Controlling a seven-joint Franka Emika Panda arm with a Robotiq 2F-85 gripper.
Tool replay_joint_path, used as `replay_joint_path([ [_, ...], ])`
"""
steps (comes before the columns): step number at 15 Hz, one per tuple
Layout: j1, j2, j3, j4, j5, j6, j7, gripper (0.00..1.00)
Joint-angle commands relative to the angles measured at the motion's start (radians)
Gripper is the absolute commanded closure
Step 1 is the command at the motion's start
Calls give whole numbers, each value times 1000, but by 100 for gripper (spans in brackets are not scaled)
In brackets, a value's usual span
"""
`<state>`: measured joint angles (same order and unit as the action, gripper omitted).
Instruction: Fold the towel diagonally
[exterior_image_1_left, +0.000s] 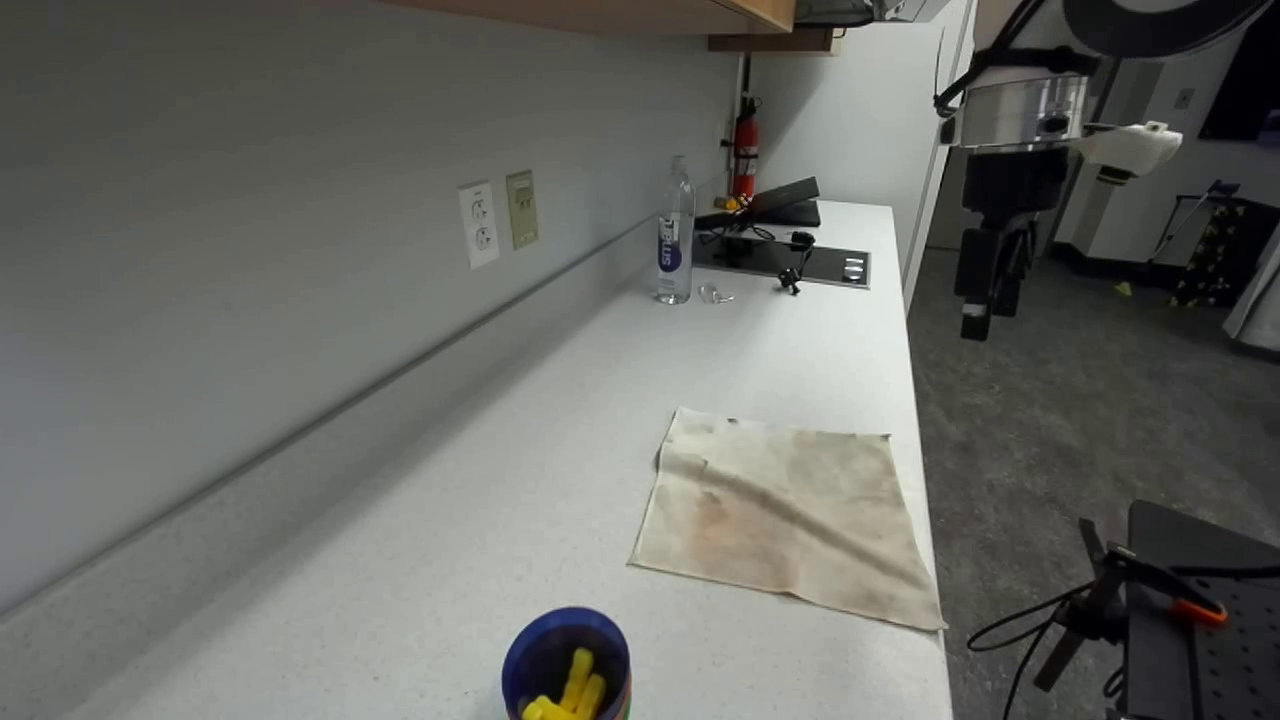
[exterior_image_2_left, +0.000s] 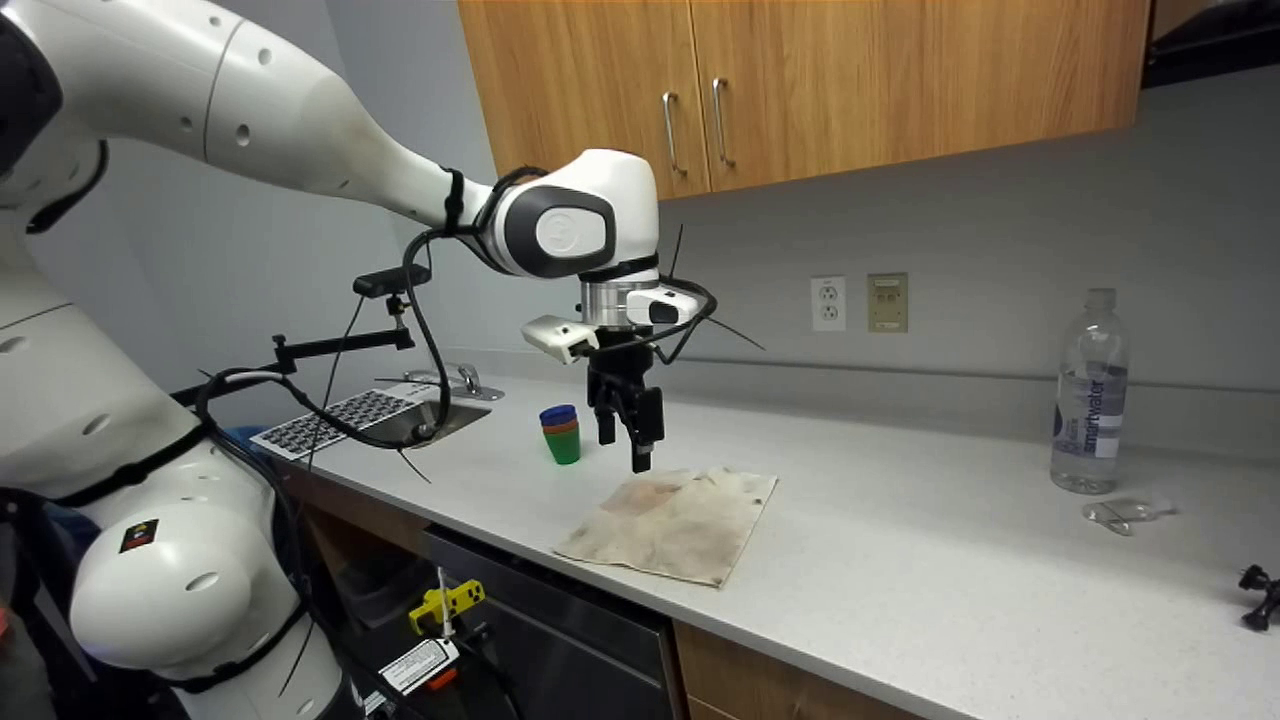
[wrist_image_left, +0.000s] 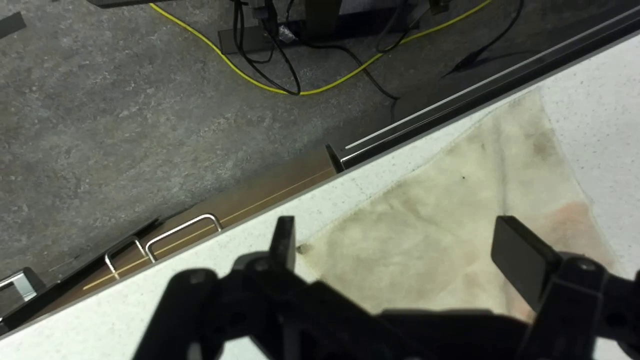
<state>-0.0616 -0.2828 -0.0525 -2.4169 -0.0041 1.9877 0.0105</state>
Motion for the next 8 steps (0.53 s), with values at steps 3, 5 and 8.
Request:
replay_joint_path([
  [3,-7,173,-36,35,34,144,-54,0],
  [5,-7,227,-48,40,71,200,-97,0],
  [8,-15,294,-60,50,125,261,-170,0],
])
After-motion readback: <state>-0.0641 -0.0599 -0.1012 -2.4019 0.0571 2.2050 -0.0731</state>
